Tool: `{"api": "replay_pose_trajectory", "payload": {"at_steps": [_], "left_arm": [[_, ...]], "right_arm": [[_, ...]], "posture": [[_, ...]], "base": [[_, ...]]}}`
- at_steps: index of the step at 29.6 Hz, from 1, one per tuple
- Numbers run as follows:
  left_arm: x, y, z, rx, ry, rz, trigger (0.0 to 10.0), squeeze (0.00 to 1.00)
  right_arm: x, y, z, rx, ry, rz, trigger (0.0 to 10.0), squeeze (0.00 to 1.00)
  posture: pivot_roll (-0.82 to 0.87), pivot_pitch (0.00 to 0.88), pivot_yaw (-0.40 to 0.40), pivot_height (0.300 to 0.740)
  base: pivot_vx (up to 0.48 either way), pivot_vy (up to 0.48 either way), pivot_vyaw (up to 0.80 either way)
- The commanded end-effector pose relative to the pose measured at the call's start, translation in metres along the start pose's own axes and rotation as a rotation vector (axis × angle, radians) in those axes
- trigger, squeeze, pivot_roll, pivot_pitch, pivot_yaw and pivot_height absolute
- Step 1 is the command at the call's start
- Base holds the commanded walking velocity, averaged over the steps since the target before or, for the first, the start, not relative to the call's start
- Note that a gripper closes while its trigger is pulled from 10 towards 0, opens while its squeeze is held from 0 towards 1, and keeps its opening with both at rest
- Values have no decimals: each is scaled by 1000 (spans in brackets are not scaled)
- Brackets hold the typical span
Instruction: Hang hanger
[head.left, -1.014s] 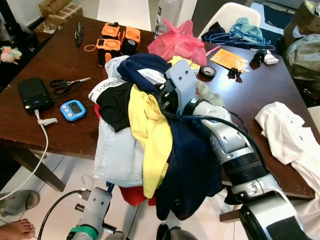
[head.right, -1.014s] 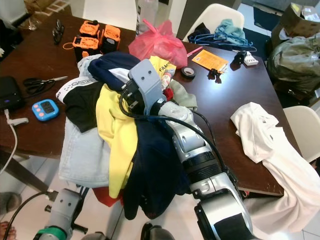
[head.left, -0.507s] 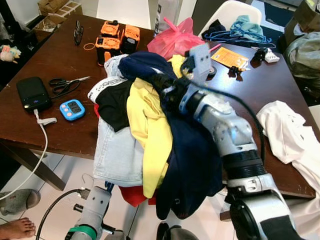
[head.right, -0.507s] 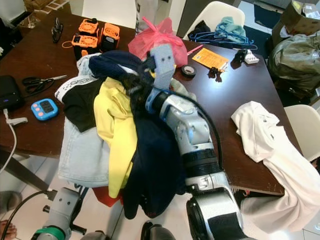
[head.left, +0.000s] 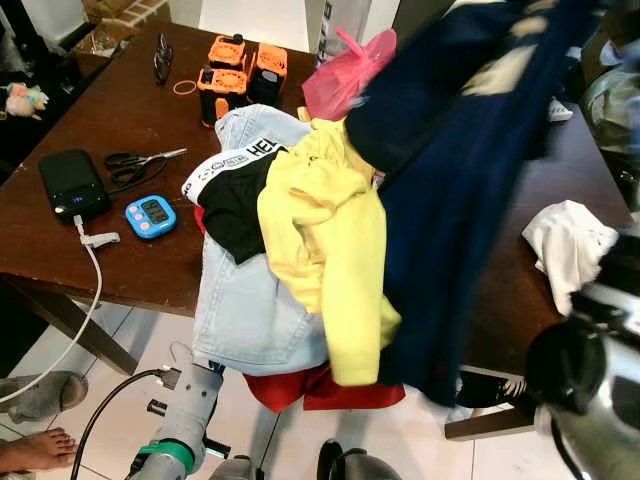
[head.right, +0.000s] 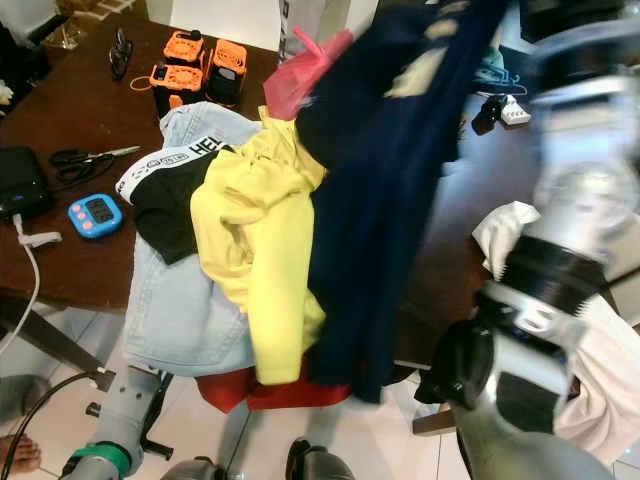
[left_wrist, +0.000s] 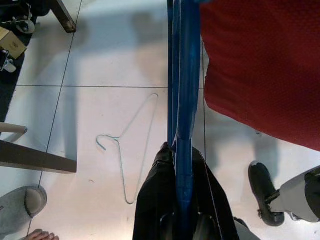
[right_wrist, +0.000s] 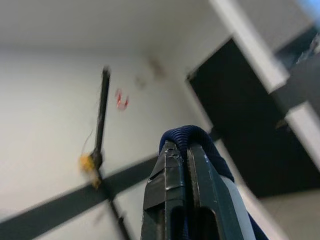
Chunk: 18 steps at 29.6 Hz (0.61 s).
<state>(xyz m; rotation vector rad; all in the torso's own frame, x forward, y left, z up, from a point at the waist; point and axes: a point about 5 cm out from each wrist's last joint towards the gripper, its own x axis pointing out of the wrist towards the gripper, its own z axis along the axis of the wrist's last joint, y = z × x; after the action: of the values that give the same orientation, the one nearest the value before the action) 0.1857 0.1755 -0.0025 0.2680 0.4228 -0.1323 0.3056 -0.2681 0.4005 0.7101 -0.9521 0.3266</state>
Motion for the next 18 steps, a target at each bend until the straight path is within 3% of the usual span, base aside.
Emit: {"api": "replay_pose_trajectory", "payload": {"at_steps": [1, 2, 3, 8, 12, 15, 18], "left_arm": [[4, -5, 4, 8, -13, -33, 10000, 0], [4, -5, 4, 8, -13, -33, 10000, 0], [5, -5, 4, 12, -14, -40, 10000, 0], [11, -6, 6, 19, -14, -51, 10000, 0], [13, -6, 6, 22, -13, -52, 10000, 0], [14, -6, 5, 23, -12, -52, 10000, 0], [15, -6, 5, 26, -10, -54, 10000, 0]], "right_arm": [[3, 6, 40, -67, -154, 10, 2431, 0], [3, 6, 40, -67, -154, 10, 2431, 0], [1, 7, 45, -104, -162, 14, 10000, 0], [-4, 9, 46, -149, -150, 7, 10000, 0], [-3, 7, 64, -191, -228, -12, 10000, 0], [0, 11, 71, -229, -210, 35, 10000, 0], [3, 14, 67, -279, -124, 85, 10000, 0]], "posture": [[66, 60, -41, 740], [66, 60, -41, 740], [64, 59, -38, 740], [65, 52, -32, 740], [67, 46, -31, 740], [66, 45, -31, 740], [57, 41, -32, 740]], "base": [[0, 0, 0], [0, 0, 0], [0, 0, 0], [0, 0, 0], [0, 0, 0], [0, 0, 0], [0, 0, 0]]}}
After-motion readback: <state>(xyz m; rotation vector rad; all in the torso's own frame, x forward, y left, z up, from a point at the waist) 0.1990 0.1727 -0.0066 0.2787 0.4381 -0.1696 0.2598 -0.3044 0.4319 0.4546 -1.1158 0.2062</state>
